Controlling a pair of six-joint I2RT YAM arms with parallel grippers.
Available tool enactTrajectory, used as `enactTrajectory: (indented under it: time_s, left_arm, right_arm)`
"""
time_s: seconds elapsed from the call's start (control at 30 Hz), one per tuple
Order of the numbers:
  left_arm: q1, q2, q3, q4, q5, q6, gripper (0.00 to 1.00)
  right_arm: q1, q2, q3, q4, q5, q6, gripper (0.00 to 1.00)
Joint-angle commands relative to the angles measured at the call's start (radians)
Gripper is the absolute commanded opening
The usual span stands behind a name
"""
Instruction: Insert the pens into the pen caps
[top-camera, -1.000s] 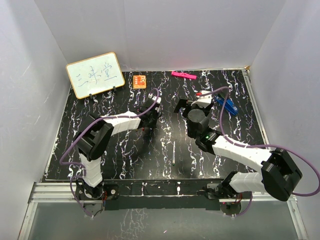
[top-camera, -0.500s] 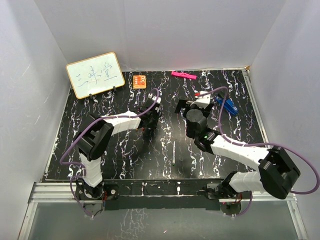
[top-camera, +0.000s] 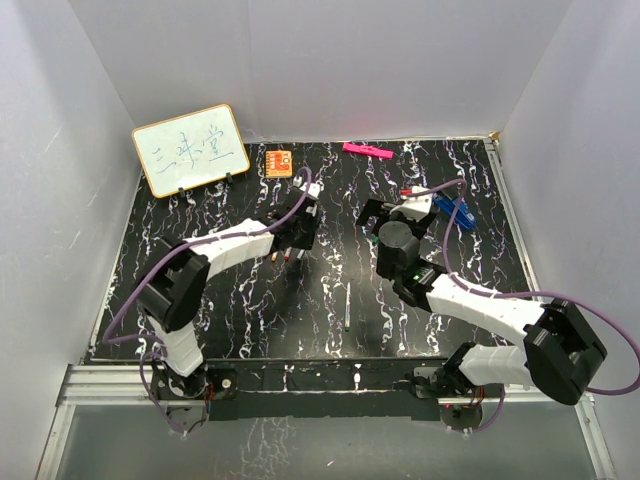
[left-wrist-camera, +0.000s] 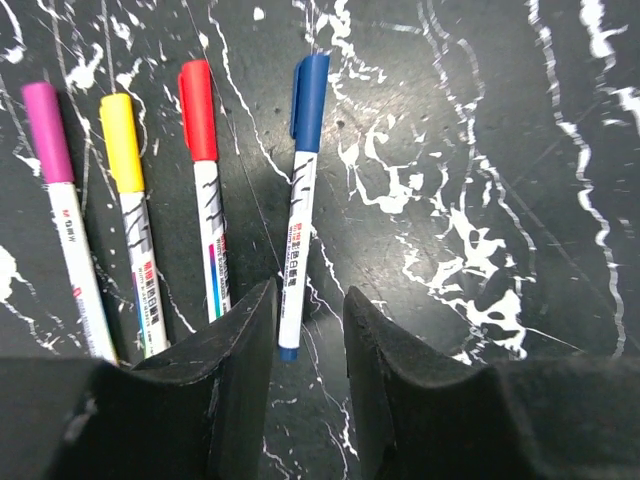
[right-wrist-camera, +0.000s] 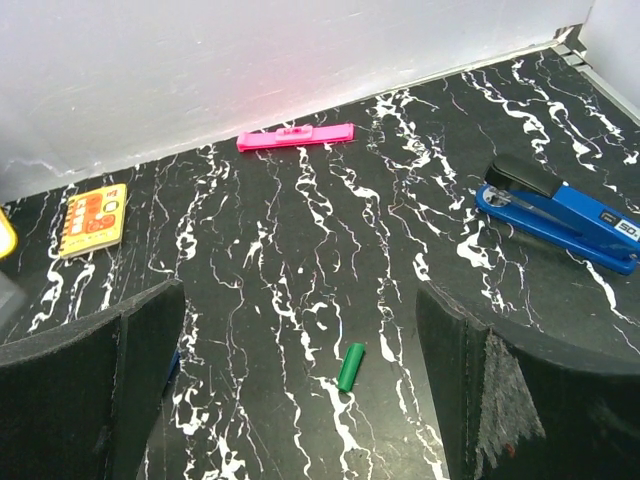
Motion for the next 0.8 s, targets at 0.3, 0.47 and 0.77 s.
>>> enactTrajectory:
  time_s: [0.3, 0.47, 0.77]
  left_arm:
    - [-0.202, -0.158, -0.044, -0.080, 0.034, -0.015, 0.34]
    - [-0.285, -0.132, -0.035, -0.095, 0.064, -0.027, 0.45]
    - [-0.343, -0.045, -0.006, -0.122, 0.080, -0.046, 0.55]
  right_arm:
    - [-0.006, -0.008, 0.048, -0.074, 0.119, 0.082, 0.98]
    - [-0.010, -0.018, 0.036, -0.079, 0.108, 0.090, 0.98]
    - [-0.010, -0.039, 0.031, -0.098, 0.128, 0.118, 0.98]
